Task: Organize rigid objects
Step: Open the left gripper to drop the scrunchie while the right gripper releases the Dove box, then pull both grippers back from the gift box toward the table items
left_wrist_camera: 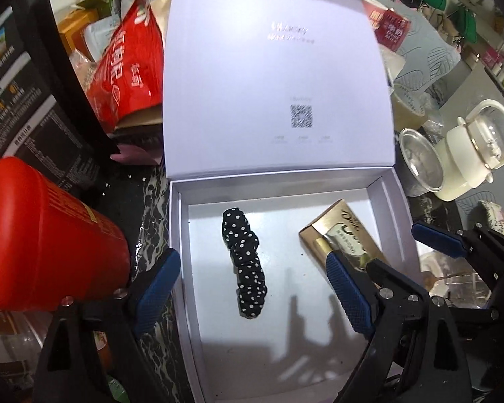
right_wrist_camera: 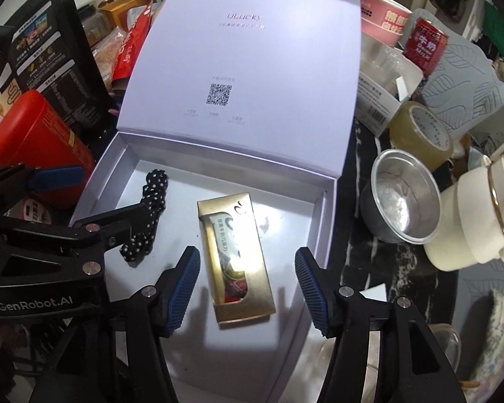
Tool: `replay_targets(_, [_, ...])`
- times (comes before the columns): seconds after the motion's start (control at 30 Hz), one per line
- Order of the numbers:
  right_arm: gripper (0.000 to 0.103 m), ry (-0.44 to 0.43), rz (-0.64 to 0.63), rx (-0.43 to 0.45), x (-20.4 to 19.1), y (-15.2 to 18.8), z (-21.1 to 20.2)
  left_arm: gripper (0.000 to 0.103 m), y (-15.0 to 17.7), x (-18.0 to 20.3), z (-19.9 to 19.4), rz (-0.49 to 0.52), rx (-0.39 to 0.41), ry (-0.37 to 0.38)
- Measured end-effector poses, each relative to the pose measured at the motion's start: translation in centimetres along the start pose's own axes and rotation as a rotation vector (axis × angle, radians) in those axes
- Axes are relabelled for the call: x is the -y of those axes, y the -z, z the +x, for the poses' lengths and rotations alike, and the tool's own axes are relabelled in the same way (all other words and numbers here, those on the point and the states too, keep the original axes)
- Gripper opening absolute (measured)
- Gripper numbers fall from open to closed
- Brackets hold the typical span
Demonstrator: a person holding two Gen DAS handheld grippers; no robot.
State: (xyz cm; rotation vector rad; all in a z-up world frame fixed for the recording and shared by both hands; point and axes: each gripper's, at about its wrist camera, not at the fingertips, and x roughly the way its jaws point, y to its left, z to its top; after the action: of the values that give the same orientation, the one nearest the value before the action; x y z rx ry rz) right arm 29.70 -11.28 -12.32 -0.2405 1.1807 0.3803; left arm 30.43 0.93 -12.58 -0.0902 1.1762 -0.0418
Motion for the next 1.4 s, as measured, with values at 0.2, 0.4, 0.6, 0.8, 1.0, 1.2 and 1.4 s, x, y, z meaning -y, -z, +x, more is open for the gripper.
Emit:
replay_targets(0.2, [0.059, 0.010, 0.017, 0.025, -0.1, 0.1, -2.3, 0.089, 0.3, -0.2, -2.9, 0.009, 0.039, -0.004])
replay_targets(0.4, [0.059, 0.017, 0.023, 0.048, -0.4, 0.4, -4.6, 0.089, 0.7, 0.4, -5.4, 0.004, 0.068, -0.008])
replay_targets(0.6, [0.059, 0.024, 0.032, 0.077, -0.7, 0.8, -7.3, 0.089, 1.1, 0.4, -8.5, -0.010, 0.110, -0.006])
replay_targets(0.8, [0.059, 0.029, 0.043, 0.116, -0.9, 1.2, -10.3, 0.089, 1.4, 0.7, -11.8, -0.003, 0.165, -0.016])
replay_targets(1.0, [0.059, 0.033, 0.049, 0.158, -1.2, 1.8, -13.1, 0.089, 2.5, 1.2, -15.1, 0.001, 0.214, -0.024])
replay_targets(1.2, [0.060, 0.044, 0.052, 0.197, -1.9, 3.2, -15.8, 0.089, 4.1, 1.7, -17.5, 0.002, 0.245, -0.024])
replay_targets(1.4, [0.060, 0.045, 0.064, 0.218, -2.5, 5.3, -18.0, 0.089, 6.5, 2.4, -20.0, 0.003, 0.274, -0.027])
